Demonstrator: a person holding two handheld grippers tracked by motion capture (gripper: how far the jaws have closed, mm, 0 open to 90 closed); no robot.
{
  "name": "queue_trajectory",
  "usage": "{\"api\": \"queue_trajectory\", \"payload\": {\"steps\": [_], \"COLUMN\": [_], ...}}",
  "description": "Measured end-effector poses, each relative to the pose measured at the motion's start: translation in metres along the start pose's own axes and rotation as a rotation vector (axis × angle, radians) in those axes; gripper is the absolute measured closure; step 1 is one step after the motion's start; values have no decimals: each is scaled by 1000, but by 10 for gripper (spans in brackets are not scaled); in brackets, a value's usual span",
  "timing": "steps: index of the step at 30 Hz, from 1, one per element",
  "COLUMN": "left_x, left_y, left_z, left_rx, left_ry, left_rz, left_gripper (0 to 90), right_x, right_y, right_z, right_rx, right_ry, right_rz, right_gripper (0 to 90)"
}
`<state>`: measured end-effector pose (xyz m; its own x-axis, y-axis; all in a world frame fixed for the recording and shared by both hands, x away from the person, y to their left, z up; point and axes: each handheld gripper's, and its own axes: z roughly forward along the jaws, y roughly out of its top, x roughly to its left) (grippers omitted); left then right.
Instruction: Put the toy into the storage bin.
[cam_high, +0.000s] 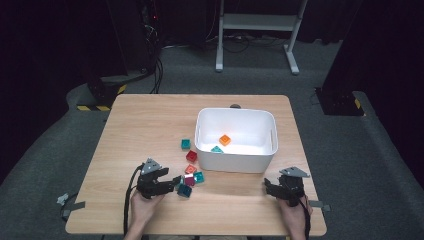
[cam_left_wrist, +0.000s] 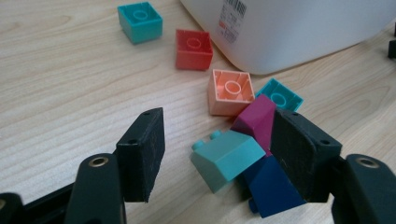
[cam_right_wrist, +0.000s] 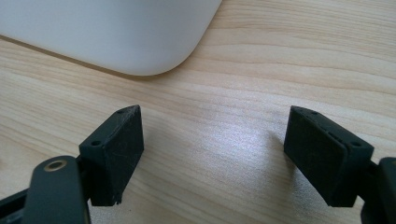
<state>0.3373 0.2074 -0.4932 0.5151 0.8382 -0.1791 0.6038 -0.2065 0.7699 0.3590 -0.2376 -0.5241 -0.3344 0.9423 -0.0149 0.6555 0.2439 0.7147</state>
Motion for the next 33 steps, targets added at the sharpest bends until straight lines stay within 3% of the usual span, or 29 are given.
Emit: {"api": "queue_trajectory", "payload": {"steps": [6, 11, 25, 33], "left_x": [0, -3, -3, -1], "left_y": [-4, -6, -6, -8], "left_z": [5, 11, 20, 19], "left_rx": [-8, 14, 22, 18], "left_ry": [-12, -10, 6, 41], "left_rz": [-19, -2, -4, 8], "left_gripper": [350, 340, 340, 362], "right_x": [0, 0, 0, 0], "right_y": [0, 0, 0, 0], "right_z": [0, 0, 0, 0], "right_rx": [0, 0, 0, -1], "right_ry": [0, 0, 0, 0], "right_rz": [0, 0, 0, 1], "right_gripper": [201, 201, 201, 201]}}
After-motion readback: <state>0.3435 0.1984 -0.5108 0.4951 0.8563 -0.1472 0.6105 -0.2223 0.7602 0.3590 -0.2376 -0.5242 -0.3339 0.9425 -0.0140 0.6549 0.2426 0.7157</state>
